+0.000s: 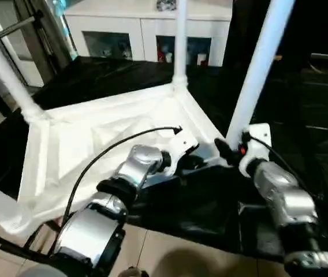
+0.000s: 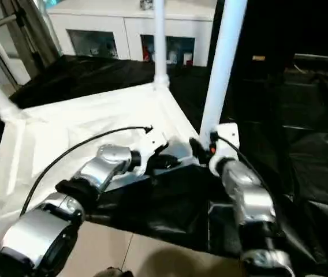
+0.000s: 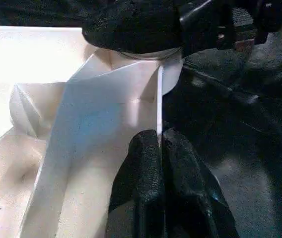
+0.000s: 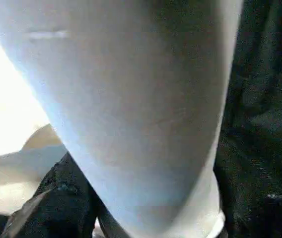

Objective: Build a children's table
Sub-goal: Rotate leg to tighten

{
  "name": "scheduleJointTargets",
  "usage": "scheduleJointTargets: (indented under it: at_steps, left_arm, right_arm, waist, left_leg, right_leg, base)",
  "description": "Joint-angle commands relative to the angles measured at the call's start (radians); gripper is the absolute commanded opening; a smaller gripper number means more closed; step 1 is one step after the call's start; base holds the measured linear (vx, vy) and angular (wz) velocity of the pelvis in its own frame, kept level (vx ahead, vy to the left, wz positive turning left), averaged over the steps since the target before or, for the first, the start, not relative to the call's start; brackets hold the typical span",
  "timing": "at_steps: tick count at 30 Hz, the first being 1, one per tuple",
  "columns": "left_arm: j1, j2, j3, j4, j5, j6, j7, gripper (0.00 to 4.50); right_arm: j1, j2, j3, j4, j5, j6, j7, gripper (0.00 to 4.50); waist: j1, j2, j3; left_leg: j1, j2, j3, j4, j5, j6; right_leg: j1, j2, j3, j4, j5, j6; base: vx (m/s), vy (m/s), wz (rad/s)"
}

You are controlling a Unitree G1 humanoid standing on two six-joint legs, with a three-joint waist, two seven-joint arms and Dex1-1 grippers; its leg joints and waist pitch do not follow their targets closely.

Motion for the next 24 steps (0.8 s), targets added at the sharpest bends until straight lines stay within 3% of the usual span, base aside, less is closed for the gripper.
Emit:
scheduleJointTargets:
  at_steps: [1, 6, 12, 15, 17, 20, 24]
  left_arm:
    - [-0.052, -0.069, 0.008, -0.038, -0.033, -0.047, -0.015, 0.0]
    - [-0.039, -0.055, 0.001, -0.048, -0.035, -0.062, -0.056, 0.0]
    - [-0.004, 0.001, -0.02, -0.078, -0.043, -0.084, -0.187, 0.0]
    - [0.01, 0.029, -0.03, -0.09, -0.047, -0.095, -0.256, 0.0]
    - [0.027, 0.063, -0.042, -0.113, -0.054, -0.093, -0.346, 0.0]
    - [0.037, 0.091, -0.051, -0.126, -0.054, -0.095, -0.409, 0.0]
    - [0.05, 0.111, -0.053, -0.143, -0.057, -0.096, -0.453, 0.0]
  right_arm:
    - [0.02, 0.07, 0.092, 0.054, 0.01, 0.028, 0.076, 3.26]
    - [0.025, 0.056, 0.102, 0.029, 0.024, 0.022, 0.122, 3.84]
    - [0.086, -0.078, 0.159, -0.084, 0.046, 0.001, 0.345, 3.84]
    - [0.122, -0.149, 0.165, -0.145, 0.077, 0.009, 0.457, 3.84]
    - [0.159, -0.223, 0.162, -0.208, 0.114, 0.028, 0.569, 3.84]
    - [0.187, -0.277, 0.157, -0.246, 0.132, 0.033, 0.645, 3.84]
    - [0.206, -0.314, 0.155, -0.269, 0.157, 0.052, 0.695, 3.84]
  waist:
    - [0.001, -0.025, -0.061]
    - [0.002, -0.026, -0.062]
    - [0.007, -0.027, -0.063]
    - [0.014, -0.025, -0.066]
    - [0.019, -0.025, -0.065]
    - [0.036, -0.022, -0.065]
    - [0.043, -0.023, -0.063]
  left_leg:
    - [0.02, 0.047, -0.023, -0.07, -0.259, 0.051]
    - [0.02, 0.049, -0.023, -0.07, -0.249, 0.06]
    - [0.017, 0.05, -0.021, -0.064, -0.216, 0.087]
    - [0.016, 0.054, -0.019, -0.058, -0.189, 0.122]
    - [0.017, 0.055, -0.018, -0.057, -0.192, 0.122]
    - [0.022, 0.06, -0.018, -0.057, -0.203, 0.125]
    - [0.024, 0.062, -0.019, -0.06, -0.232, 0.107]
  right_leg:
    - [0.042, -0.068, 0.037, -0.093, -0.258, -0.184]
    - [0.044, -0.067, 0.037, -0.088, -0.223, -0.194]
    - [0.049, -0.066, 0.036, -0.084, -0.165, -0.205]
    - [0.051, -0.066, 0.034, -0.076, -0.108, -0.227]
    - [0.05, -0.066, 0.033, -0.077, -0.122, -0.237]
    - [0.046, -0.068, 0.036, -0.078, -0.141, -0.24]
    - [0.045, -0.069, 0.037, -0.08, -0.176, -0.243]
  base:
    - [0.0, 0.0, 0.0]
    - [0.0, 0.0, 0.0]
    - [0.0, 0.0, 0.0]
    - [0.0, 0.0, 0.0]
    - [0.0, 0.0, 0.0]
    - [0.0, 0.0, 0.0]
    - [0.0, 0.0, 0.0]
